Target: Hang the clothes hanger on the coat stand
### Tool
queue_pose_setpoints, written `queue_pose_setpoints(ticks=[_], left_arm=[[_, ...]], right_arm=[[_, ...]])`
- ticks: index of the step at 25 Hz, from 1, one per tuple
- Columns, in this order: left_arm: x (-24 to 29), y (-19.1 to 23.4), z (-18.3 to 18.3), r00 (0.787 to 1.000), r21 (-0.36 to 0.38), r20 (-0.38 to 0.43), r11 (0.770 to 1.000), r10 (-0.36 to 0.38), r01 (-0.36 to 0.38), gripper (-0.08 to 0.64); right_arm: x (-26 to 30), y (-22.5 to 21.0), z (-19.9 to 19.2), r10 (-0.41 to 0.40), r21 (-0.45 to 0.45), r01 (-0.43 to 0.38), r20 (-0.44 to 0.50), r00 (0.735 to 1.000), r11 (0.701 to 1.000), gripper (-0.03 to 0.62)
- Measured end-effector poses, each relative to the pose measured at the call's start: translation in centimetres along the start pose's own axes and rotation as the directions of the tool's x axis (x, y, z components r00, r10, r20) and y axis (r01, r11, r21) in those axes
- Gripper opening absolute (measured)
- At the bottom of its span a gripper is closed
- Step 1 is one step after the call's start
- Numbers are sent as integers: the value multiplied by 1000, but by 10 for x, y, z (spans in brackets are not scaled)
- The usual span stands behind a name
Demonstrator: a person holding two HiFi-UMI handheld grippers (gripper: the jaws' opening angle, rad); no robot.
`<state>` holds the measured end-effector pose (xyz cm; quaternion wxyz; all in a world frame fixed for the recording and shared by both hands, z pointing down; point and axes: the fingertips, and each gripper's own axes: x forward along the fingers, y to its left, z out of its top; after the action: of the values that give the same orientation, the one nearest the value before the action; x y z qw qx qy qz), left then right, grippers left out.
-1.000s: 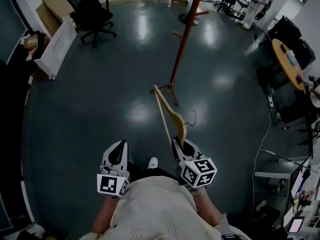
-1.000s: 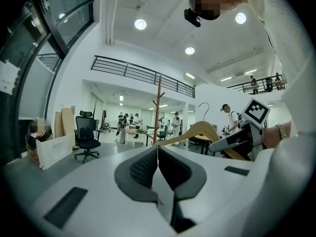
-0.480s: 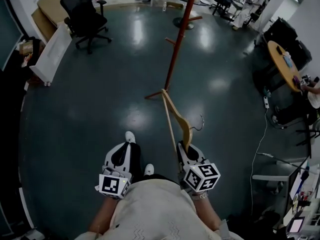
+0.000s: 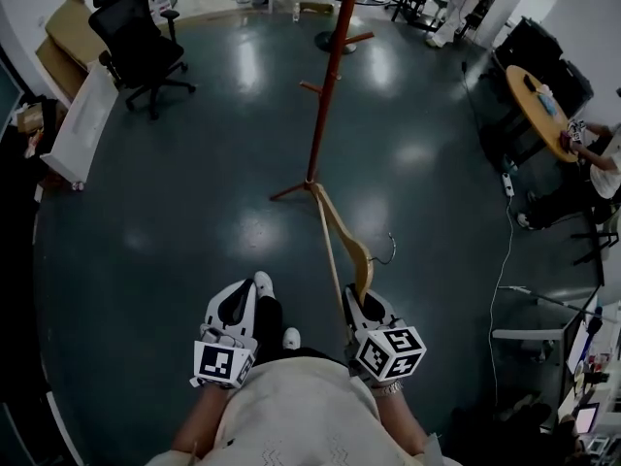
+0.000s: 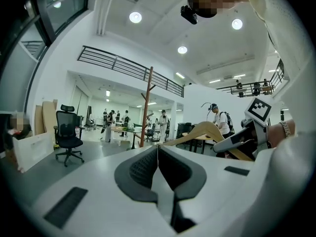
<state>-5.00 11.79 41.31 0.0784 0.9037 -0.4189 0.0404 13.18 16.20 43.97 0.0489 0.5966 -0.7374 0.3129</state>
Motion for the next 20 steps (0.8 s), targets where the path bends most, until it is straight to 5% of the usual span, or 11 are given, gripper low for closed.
queue_pose_setpoints(ticks=[16,20], left_arm=[[138,93,10,991,-28,-25,991,-132,131,14],[173,112,39,982,-40,40,982,-185,186,14]], right_arm=[[141,-2,45,-52,-5,52,-62,997,999,57],[172,-2,72,-89,25,90,-49,995,996,57]])
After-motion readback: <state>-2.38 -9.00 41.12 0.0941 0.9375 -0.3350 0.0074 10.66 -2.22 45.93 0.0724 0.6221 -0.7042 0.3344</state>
